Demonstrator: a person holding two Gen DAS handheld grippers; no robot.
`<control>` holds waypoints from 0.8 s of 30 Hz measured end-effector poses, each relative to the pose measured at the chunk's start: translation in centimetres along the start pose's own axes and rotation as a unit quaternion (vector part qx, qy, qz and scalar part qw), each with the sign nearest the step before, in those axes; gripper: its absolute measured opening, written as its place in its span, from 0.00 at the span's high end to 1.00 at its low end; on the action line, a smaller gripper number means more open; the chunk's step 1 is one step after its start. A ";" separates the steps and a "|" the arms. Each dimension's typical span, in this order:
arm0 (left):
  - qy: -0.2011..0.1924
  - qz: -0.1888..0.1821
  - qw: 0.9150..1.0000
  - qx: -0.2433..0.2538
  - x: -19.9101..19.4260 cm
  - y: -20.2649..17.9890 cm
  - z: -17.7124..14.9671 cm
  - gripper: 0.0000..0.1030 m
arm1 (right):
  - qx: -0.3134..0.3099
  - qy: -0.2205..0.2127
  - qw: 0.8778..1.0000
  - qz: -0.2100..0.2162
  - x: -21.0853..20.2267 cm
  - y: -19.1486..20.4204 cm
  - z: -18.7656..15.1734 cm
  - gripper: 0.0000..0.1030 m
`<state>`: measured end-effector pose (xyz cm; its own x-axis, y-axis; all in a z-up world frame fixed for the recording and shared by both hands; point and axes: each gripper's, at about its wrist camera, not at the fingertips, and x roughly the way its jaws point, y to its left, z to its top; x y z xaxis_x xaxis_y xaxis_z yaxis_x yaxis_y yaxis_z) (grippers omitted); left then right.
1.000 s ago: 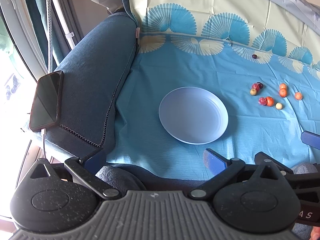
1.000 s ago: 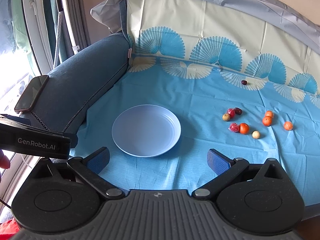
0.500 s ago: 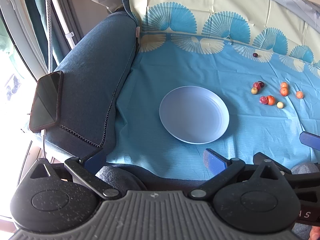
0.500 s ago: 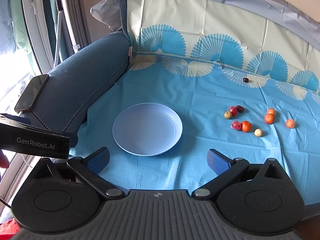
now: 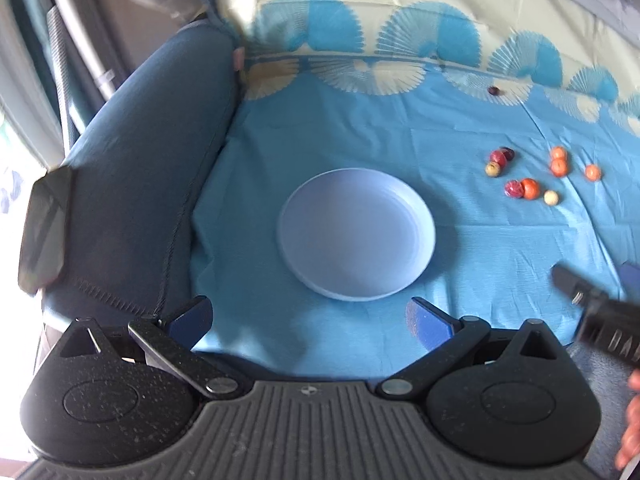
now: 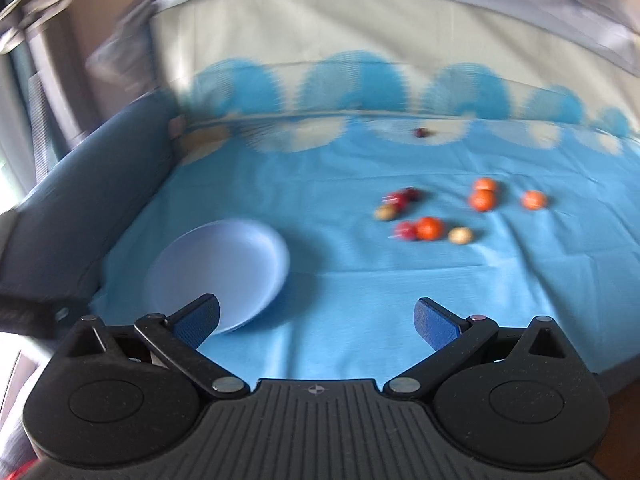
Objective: Organize fruits
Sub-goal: 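Grasp a tan round fruit with the left gripper while the right gripper grasps another tan fruit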
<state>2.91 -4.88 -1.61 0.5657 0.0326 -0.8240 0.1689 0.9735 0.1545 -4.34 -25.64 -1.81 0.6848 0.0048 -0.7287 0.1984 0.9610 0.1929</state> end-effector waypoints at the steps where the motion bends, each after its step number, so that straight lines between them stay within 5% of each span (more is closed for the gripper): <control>1: -0.002 -0.006 1.000 0.008 0.4 -0.9 0.4 0.00 | 0.009 -0.008 1.000 -0.016 0.5 -1.2 0.1 0.00; 8: 0.020 -0.067 0.997 0.028 6.1 -7.1 4.0 0.00 | 0.034 -0.034 0.992 -0.115 7.5 -9.6 0.6 0.01; 17: 0.040 -0.070 0.993 0.084 17.5 -16.6 11.5 0.00 | 0.022 -0.018 0.988 -0.149 20.0 -15.2 0.9 0.01; 24: 0.052 -0.096 0.989 0.102 25.6 -22.0 16.1 0.00 | 0.028 0.002 0.987 -0.161 25.5 -17.1 1.7 0.01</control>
<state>26.64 -29.12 -17.35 0.4226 -0.1143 -0.8991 0.4306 0.8982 0.0882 10.95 -42.40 -22.52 0.5774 -0.2968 -0.7606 0.4438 0.8960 -0.0127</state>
